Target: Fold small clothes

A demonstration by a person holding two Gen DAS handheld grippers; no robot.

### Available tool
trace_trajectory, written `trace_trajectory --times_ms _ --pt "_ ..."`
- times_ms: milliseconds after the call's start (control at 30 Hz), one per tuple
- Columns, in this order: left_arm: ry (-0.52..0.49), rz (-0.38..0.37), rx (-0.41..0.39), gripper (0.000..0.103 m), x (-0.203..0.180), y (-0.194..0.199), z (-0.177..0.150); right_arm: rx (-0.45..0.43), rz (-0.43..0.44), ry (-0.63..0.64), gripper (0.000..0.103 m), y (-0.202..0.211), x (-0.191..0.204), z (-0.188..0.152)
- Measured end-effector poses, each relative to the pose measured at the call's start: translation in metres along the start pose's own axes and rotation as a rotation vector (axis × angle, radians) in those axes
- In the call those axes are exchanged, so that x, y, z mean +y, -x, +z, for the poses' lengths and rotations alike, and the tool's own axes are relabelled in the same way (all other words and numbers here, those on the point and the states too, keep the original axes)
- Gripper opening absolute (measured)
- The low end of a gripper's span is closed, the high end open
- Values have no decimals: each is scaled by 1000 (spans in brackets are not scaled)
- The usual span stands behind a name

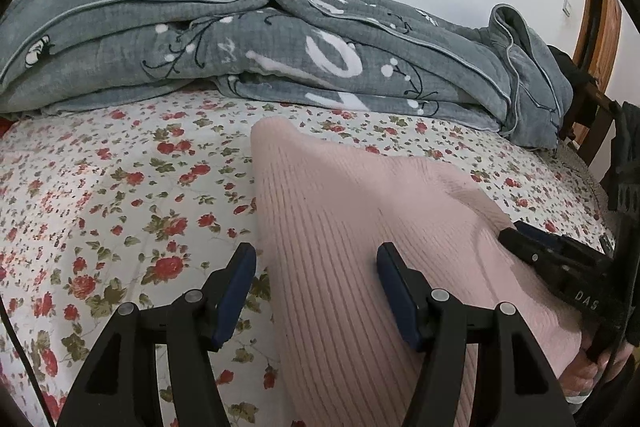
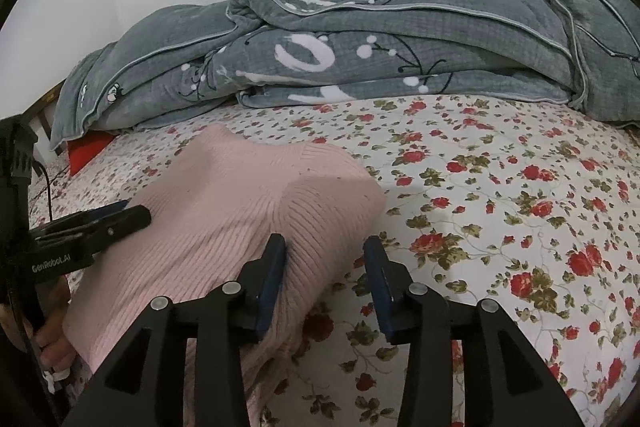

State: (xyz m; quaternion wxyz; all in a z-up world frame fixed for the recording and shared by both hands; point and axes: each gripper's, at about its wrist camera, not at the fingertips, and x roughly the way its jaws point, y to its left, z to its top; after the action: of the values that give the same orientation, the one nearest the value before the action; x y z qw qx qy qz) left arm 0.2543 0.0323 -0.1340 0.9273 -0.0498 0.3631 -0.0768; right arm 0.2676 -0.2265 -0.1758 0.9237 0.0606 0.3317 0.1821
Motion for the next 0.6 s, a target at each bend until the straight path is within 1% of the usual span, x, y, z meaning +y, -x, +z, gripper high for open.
trace_trajectory --times_ms 233,400,467,500,600 --pt "16 -15 -20 61 4 8 -5 -36 -3 -9 43 23 0 1" --pt "15 -18 -32 61 3 15 -8 -46 51 27 44 37 13 -2" --pt "9 -23 -42 61 2 19 -12 -31 71 65 44 38 23 -6" --pt "6 -23 -44 61 1 20 -13 -20 72 81 43 37 27 -8" --pt "10 -20 -55 61 -1 27 -21 -2 10 124 43 34 36 -24"
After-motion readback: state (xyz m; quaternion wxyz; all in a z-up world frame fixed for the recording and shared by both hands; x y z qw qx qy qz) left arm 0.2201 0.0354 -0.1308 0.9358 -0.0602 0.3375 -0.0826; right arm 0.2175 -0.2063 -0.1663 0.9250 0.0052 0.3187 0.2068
